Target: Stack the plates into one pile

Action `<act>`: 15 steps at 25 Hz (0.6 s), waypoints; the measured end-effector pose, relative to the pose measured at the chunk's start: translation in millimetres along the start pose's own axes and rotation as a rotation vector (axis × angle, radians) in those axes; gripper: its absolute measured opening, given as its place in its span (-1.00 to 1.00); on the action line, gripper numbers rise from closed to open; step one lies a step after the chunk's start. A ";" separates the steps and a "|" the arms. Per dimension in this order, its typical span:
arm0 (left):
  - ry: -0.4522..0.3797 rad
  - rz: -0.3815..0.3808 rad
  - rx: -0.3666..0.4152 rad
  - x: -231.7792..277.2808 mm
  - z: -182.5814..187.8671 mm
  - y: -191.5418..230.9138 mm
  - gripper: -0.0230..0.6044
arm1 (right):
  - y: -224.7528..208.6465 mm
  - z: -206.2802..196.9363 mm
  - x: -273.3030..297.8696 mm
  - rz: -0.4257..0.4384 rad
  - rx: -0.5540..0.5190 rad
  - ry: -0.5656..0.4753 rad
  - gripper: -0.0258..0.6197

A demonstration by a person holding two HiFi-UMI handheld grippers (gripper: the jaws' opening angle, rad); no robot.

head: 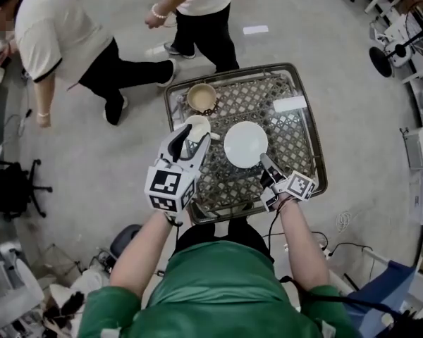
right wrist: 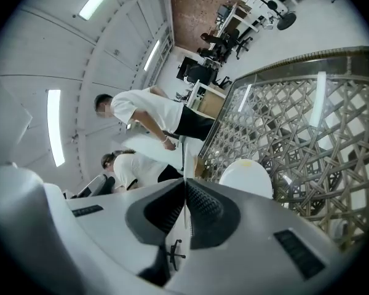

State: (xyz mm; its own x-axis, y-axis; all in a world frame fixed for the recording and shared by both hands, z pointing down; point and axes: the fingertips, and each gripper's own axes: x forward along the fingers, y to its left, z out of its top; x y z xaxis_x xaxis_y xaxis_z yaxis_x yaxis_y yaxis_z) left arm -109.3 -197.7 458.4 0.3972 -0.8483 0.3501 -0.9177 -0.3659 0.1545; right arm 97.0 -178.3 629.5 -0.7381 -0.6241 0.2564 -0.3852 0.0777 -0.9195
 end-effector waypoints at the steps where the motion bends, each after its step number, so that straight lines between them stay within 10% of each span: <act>1: 0.008 -0.001 -0.001 1.7 -3.9 -1.5 -0.30 | -3.5 0.3 1.0 -0.001 0.008 -0.001 -0.83; 15: 0.104 0.037 -0.051 7.0 -46.5 4.9 -0.30 | -67.2 -19.2 2.9 -0.127 0.113 0.049 -0.83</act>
State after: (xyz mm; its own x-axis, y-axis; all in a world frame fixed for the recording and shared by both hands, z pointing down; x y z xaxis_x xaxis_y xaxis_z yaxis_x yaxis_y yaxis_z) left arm -110.9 -187.6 504.6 0.3635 -0.8154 0.4504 -0.9315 -0.3130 0.1851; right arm 110.2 -170.4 697.8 -0.7147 -0.5846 0.3840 -0.4143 -0.0886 -0.9058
